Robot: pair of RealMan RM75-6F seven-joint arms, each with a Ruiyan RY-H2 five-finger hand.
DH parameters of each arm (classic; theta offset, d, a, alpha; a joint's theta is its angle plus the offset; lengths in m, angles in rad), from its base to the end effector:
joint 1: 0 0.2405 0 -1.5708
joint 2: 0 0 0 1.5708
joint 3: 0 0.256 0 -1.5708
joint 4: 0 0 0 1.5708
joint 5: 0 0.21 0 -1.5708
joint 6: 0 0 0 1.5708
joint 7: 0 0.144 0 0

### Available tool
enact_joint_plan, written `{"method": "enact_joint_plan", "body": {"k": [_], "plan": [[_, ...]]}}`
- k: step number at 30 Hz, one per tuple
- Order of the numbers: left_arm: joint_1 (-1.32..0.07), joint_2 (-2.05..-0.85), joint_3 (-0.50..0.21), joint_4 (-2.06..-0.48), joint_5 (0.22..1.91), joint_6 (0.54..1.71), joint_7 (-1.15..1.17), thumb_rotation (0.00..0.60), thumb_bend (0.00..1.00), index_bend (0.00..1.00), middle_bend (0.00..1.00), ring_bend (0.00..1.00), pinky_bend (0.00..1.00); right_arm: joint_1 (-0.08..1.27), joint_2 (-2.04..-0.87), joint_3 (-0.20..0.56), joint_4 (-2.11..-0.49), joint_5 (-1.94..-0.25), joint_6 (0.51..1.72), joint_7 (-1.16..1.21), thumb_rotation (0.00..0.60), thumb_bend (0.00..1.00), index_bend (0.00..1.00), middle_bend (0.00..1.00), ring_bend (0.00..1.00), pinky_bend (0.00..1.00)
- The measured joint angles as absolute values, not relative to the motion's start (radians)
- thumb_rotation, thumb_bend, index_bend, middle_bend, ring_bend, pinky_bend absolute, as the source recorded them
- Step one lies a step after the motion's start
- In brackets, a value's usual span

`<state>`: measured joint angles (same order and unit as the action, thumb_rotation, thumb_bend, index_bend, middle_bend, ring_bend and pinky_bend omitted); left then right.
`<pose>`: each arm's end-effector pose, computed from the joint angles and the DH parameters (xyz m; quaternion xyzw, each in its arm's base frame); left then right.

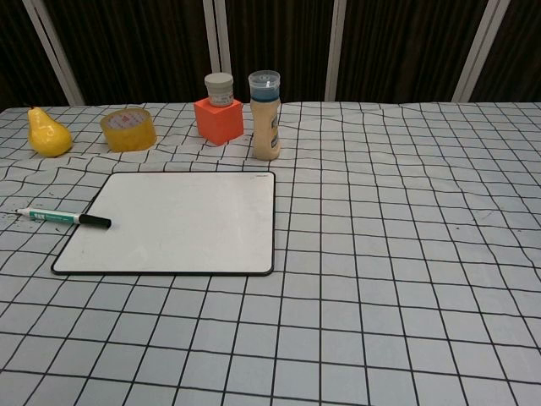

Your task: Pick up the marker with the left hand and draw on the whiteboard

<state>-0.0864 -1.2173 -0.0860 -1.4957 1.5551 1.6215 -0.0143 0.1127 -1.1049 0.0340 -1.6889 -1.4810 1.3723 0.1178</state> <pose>-0.3069 0.1878 0.1580 -0.5729 -0.3246 -0.4487 0.6043 -0.3009 -0.1836 0.1401 0.5820 -0.4735 0.4050 0.5226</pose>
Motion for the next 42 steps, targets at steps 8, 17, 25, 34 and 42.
{"method": "enact_joint_plan", "body": {"k": [8, 17, 25, 34, 42], "plan": [[-0.086, -1.217, -0.085, -1.497, 1.551, 1.617, -0.011, 0.6, 0.18, 0.01, 0.0, 0.0, 0.0, 0.113, -1.104, 0.034, -1.69, -1.481, 1.372, 0.12, 0.6, 0.32, 0.0, 0.0, 0.0, 0.0], [-0.088, -1.216, -0.085, -1.5, 1.543, 1.604, -0.005, 0.6, 0.18, 0.01, 0.0, 0.0, 0.0, 0.109, -1.11, 0.039, -1.686, -1.49, 1.393, 0.119, 0.6, 0.32, 0.0, 0.0, 0.0, 0.0], [-0.092, -1.21, -0.08, -1.512, 1.513, 1.562, 0.002, 0.6, 0.17, 0.01, 0.0, 0.0, 0.0, 0.099, -1.138, 0.066, -1.656, -1.525, 1.486, 0.121, 0.6, 0.32, 0.0, 0.0, 0.0, 0.0], [-0.105, -1.208, -0.084, -1.537, 1.478, 1.518, 0.031, 0.6, 0.12, 0.02, 0.0, 0.0, 0.0, 0.08, -1.19, 0.089, -1.569, -1.587, 1.594, 0.152, 0.6, 0.32, 0.0, 0.0, 0.0, 0.0], [-0.175, -1.209, -0.127, -1.558, 1.414, 1.413, 0.139, 0.6, 0.18, 0.27, 0.03, 0.0, 0.11, 0.085, -1.19, 0.083, -1.568, -1.578, 1.569, 0.165, 0.6, 0.32, 0.0, 0.0, 0.0, 0.0]]}}
